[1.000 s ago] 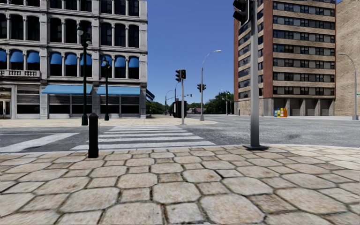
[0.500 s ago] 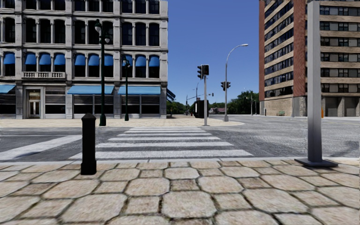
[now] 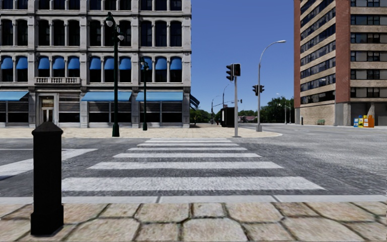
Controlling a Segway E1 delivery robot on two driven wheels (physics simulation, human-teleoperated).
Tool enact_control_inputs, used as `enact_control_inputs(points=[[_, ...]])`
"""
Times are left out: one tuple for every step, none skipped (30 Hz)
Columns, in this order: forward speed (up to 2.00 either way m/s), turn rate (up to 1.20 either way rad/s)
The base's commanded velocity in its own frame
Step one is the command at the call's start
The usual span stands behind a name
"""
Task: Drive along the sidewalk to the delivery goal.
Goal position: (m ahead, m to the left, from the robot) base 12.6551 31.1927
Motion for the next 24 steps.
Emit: enact_control_inputs(points=[[2.00, 0.00], [2.00, 0.00], [2.00, 0.00], [2.00, 0.00], [2.00, 0.00], [2.00, 0.00], [2.00, 0.00], [2.00, 0.00], [2.00, 0.00], [2.00, 0.00], [2.00, 0.00], [2.00, 0.00], [2.00, 0.00], [2.00, 0.00], [2.00, 0.00], [2.00, 0.00], [2.00, 0.00], [2.00, 0.00], [2.00, 0.00], [2.00, 0.00], [2.00, 0.00], [1.93, 0.00], [1.80, 0.00], [1.65, 0.00]])
